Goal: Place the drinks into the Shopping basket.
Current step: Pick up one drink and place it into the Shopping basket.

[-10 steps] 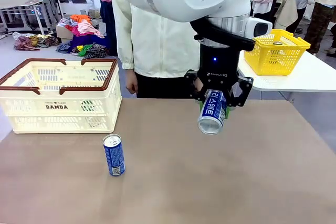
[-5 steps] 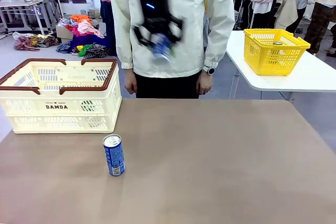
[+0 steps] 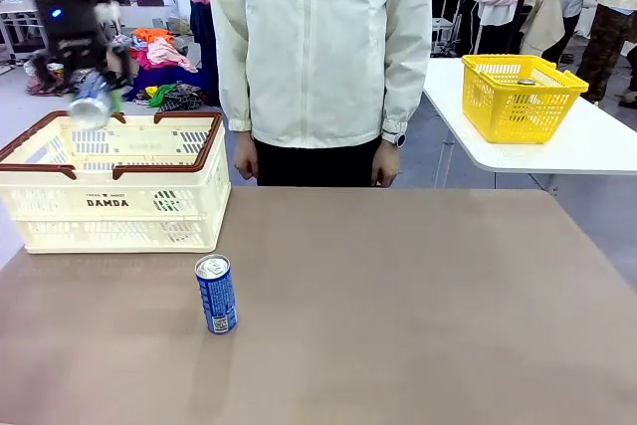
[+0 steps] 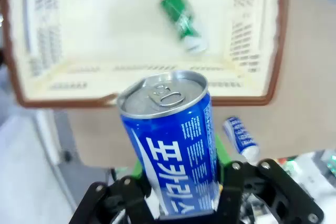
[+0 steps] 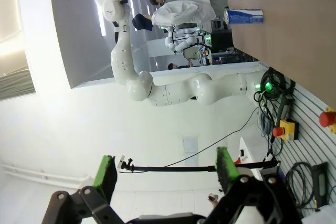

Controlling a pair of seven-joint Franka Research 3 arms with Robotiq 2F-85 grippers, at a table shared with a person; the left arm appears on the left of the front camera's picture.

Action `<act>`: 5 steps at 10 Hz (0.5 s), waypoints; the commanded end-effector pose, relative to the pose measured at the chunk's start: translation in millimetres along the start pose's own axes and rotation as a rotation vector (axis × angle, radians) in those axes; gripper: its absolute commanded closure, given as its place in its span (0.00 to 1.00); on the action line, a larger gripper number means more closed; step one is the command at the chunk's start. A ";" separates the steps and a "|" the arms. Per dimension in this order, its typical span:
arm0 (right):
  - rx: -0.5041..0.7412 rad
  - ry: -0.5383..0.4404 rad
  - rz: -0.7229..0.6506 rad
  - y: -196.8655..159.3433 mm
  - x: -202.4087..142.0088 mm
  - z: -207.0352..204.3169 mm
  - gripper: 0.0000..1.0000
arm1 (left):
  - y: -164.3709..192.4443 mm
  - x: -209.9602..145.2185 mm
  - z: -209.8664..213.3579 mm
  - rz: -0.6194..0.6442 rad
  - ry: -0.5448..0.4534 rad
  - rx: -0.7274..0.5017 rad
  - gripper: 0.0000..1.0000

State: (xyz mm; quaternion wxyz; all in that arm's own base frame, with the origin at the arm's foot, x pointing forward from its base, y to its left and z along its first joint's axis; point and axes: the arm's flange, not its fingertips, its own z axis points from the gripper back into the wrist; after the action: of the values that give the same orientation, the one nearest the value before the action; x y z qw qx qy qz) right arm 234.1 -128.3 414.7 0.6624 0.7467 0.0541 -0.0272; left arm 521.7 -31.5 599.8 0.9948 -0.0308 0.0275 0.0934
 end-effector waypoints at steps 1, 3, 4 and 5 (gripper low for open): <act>0.011 -0.004 -0.019 6.7 0.8 -1.7 0.00 | -1.2 -25.6 2.1 0.110 0.009 -0.087 1.00; 0.011 -0.004 -0.019 6.7 0.8 -1.7 0.00 | 0.0 0.0 0.0 0.000 0.000 0.000 1.00; 0.011 -0.004 -0.019 6.7 0.8 -1.7 0.00 | 0.0 0.0 0.0 0.000 0.000 0.000 1.00; 0.011 -0.004 -0.019 6.7 0.8 -1.7 0.00 | 0.0 0.0 0.0 0.000 0.000 0.000 1.00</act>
State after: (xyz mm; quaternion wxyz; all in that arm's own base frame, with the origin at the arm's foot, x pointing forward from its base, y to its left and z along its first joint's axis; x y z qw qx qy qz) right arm 234.1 -128.2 414.7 0.6624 0.7467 0.0542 -0.0271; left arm 519.4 -36.0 594.5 0.9936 -0.0348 0.0368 0.1006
